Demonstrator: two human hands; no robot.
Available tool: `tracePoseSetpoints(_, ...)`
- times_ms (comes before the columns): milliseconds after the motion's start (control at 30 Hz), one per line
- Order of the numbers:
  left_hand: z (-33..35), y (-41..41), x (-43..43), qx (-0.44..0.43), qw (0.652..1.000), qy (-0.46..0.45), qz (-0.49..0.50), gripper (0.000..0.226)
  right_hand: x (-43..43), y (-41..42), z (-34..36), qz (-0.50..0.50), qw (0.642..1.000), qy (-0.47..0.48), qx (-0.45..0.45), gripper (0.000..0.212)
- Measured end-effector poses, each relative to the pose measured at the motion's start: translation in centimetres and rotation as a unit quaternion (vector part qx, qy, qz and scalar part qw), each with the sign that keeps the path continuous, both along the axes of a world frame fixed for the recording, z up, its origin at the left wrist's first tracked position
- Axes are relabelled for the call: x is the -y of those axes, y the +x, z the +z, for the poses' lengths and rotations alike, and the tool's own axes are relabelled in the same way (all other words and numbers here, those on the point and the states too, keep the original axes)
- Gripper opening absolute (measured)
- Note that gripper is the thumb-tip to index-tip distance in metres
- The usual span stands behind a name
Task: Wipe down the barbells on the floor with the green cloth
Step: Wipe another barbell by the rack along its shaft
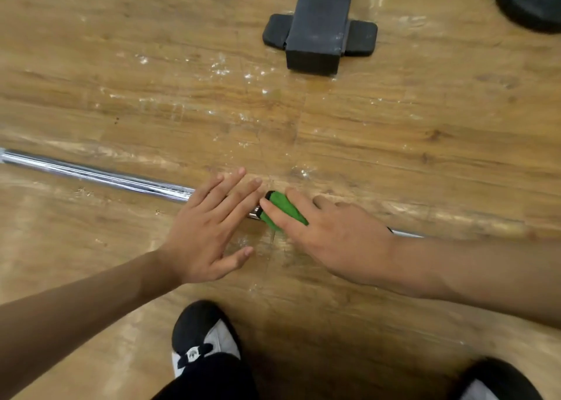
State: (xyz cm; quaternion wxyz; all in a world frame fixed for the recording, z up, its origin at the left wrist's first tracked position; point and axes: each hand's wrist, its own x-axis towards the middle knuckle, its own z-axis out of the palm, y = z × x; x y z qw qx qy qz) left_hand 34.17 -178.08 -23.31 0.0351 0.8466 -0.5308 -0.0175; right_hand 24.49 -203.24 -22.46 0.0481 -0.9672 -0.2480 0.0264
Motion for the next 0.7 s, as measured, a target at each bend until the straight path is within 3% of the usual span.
tracePoseSetpoints(100,-0.1,-0.5,-0.4,0.011,1.0,0.005,-0.007,0.083,1.9,-2.2,-0.2,-0.02,1.0,0.019,-0.005,0.081)
tracePoseSetpoints(233,-0.6,-1.2,-0.7,0.019,1.0,-0.015,-0.013,0.082,7.2,-7.1,0.3,-0.021,1.0,0.003,0.017,0.059)
tracePoseSetpoints(333,-1.0,-1.2,-1.4,0.042,0.998,-0.017,-0.036,0.082,11.4,-10.9,0.3,-0.038,0.999,-0.017,0.005,0.072)
tracePoseSetpoints(400,-1.1,-1.0,-1.6,0.057,0.997,-0.012,-0.053,0.082,12.5,-11.9,0.5,-0.049,0.999,-0.021,0.0,0.068)
tracePoseSetpoints(500,-1.1,-0.9,-1.4,0.062,0.997,-0.012,-0.047,0.084,11.5,-11.3,0.5,-0.061,0.998,-0.026,-0.001,0.068)
tracePoseSetpoints(600,-1.0,-0.4,-0.7,0.067,0.997,-0.006,-0.044,0.091,9.2,-8.5,0.7,-0.076,0.997,-0.017,-0.02,0.086)
tracePoseSetpoints(700,-0.8,1.1,0.1,0.064,0.997,0.01,-0.046,0.091,5.2,-3.7,0.3,-0.069,0.998,-0.008,-0.004,0.089)
